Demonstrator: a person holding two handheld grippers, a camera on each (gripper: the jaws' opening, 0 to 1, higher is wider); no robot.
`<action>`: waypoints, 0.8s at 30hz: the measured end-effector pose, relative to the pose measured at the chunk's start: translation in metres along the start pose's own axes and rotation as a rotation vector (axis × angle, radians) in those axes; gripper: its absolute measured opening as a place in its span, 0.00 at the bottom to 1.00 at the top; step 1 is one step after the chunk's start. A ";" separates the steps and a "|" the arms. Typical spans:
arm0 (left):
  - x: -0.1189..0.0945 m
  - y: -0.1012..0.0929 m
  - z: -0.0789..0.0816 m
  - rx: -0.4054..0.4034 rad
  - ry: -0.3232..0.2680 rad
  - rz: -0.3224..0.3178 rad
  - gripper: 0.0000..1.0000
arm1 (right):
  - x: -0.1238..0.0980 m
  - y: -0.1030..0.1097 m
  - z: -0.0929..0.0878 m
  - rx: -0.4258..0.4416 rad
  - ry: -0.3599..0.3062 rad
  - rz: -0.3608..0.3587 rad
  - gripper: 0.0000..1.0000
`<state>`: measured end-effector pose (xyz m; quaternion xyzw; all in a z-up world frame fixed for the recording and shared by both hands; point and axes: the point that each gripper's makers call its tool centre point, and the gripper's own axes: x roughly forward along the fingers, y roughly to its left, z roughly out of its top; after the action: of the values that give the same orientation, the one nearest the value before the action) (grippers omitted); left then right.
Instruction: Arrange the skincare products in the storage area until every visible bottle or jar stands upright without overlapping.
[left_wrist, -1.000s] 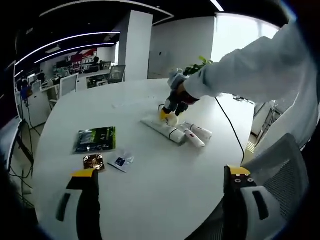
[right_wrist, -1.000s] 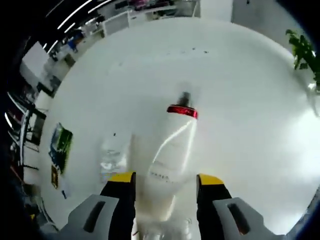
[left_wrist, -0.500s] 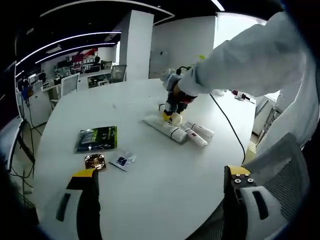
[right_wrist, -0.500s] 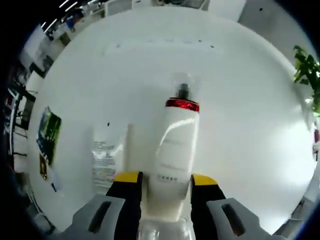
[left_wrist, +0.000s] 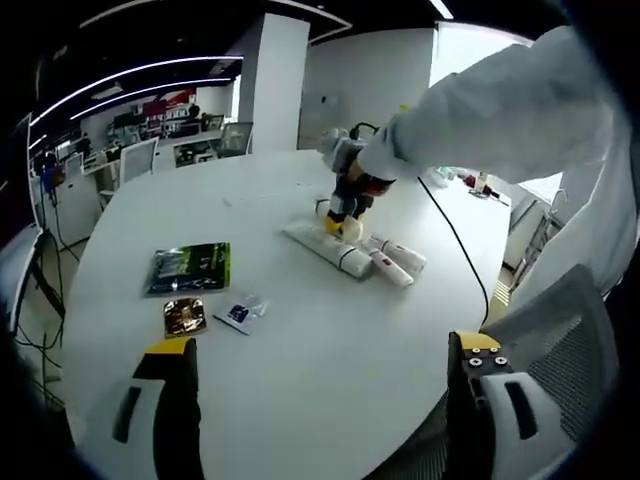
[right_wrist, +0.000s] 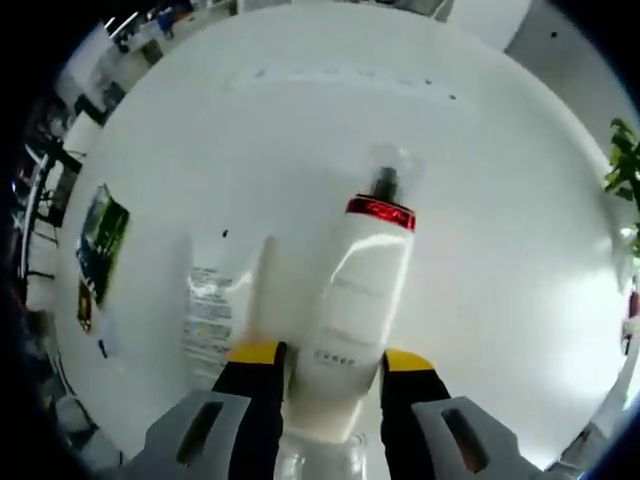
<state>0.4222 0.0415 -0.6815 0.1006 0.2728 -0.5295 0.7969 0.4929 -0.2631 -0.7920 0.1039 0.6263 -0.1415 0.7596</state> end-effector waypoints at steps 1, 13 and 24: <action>0.001 0.000 0.000 -0.010 0.001 -0.005 0.99 | 0.000 0.000 0.000 -0.004 0.000 0.002 0.31; 0.013 -0.016 0.018 -0.157 -0.058 -0.103 0.97 | 0.003 -0.007 0.003 -0.072 -0.005 0.024 0.25; 0.036 -0.022 0.044 -0.159 -0.067 -0.168 0.96 | 0.002 -0.009 0.002 -0.145 -0.084 0.081 0.22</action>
<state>0.4268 -0.0160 -0.6616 -0.0040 0.2945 -0.5744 0.7637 0.4922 -0.2723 -0.7934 0.0677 0.5978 -0.0690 0.7958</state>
